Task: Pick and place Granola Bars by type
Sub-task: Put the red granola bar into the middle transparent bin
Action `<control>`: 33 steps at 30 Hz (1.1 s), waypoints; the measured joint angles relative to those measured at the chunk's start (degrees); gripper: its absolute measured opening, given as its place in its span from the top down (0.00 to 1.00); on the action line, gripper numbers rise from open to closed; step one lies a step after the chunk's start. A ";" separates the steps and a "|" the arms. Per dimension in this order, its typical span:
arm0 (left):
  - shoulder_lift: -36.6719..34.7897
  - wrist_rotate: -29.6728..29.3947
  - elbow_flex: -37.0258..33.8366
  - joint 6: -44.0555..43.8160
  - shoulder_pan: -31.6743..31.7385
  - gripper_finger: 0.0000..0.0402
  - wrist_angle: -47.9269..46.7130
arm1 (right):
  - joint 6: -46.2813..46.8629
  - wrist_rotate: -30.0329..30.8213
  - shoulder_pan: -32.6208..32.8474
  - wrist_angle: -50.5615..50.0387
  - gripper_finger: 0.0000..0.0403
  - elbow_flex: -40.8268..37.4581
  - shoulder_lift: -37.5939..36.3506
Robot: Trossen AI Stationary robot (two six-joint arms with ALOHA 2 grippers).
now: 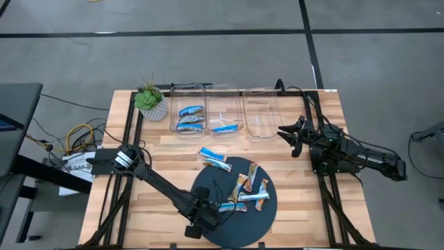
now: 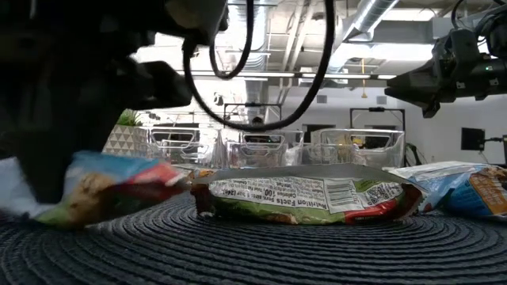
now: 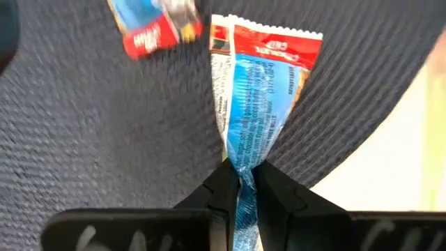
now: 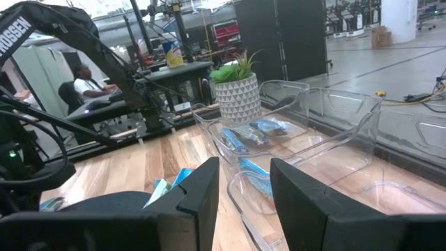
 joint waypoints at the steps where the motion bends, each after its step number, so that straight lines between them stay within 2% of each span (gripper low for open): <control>1: 0.00 -0.02 0.53 0.02 0.17 0.93 0.09 | 0.00 0.00 0.00 0.00 0.69 0.00 0.00; 9: 0.00 -0.37 4.76 0.04 2.02 0.93 0.11 | 0.00 0.00 0.02 0.00 0.70 0.00 0.00; 14: 0.00 -3.34 7.46 0.59 3.62 0.93 0.11 | 0.00 0.00 0.02 -0.02 0.69 -0.02 0.00; 25: 0.00 -9.41 16.58 7.45 10.26 0.93 0.07 | 0.00 0.00 0.01 0.00 0.69 -0.01 0.00; 33: 0.00 -10.06 22.81 14.34 16.65 0.93 -0.29 | 0.00 0.00 0.00 -0.01 0.70 -0.02 0.00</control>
